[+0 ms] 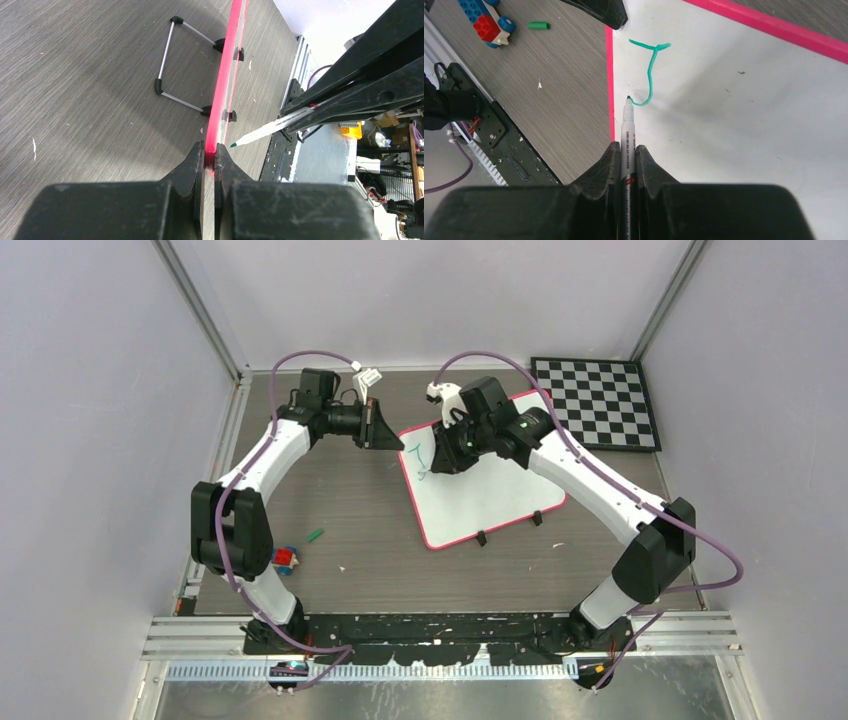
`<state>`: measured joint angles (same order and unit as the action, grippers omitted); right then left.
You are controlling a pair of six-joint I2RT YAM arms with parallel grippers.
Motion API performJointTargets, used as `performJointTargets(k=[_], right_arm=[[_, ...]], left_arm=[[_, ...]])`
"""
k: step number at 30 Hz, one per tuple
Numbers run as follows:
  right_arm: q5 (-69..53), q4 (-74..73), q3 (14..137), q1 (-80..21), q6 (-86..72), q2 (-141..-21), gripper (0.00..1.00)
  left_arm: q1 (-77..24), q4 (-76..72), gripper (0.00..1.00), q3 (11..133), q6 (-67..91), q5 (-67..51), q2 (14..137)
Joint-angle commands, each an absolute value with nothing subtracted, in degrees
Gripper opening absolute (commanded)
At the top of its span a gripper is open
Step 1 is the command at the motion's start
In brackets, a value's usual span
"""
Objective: Write a sentence on the whiteboard
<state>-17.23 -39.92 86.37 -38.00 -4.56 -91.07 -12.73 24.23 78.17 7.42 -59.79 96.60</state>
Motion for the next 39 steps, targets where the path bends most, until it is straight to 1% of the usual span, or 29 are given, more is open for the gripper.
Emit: performJointTargets(k=[1,6,16,29,39], right_arm=[[-17.58,-40.33,88.38,-36.75,-3.05,-85.54,0.0],[-13.7,-41.0,87.11,-35.82,-1.52,-85.4,0.0],[-11.99,-40.17,88.05,-35.84,-2.18,-87.65,0.0],[-12.96,-39.07,89.11,-35.82,-2.72,-89.71,0.0],[-13.98,-39.18,86.93,-35.94,-1.94,-90.27,0.0]], left_arm=[[-13.1,24.24,0.0,78.32,8.0,-61.27,93.57],[-13.1,24.37,0.0,78.16,7.89,-61.22,93.29],[-13.1,24.63,0.0,78.23,7.56,-61.08,93.05],[-13.1,24.72,0.0,77.8,7.3,-61.09,92.75],[-13.1,24.98,0.0,77.72,6.86,-61.01,93.14]])
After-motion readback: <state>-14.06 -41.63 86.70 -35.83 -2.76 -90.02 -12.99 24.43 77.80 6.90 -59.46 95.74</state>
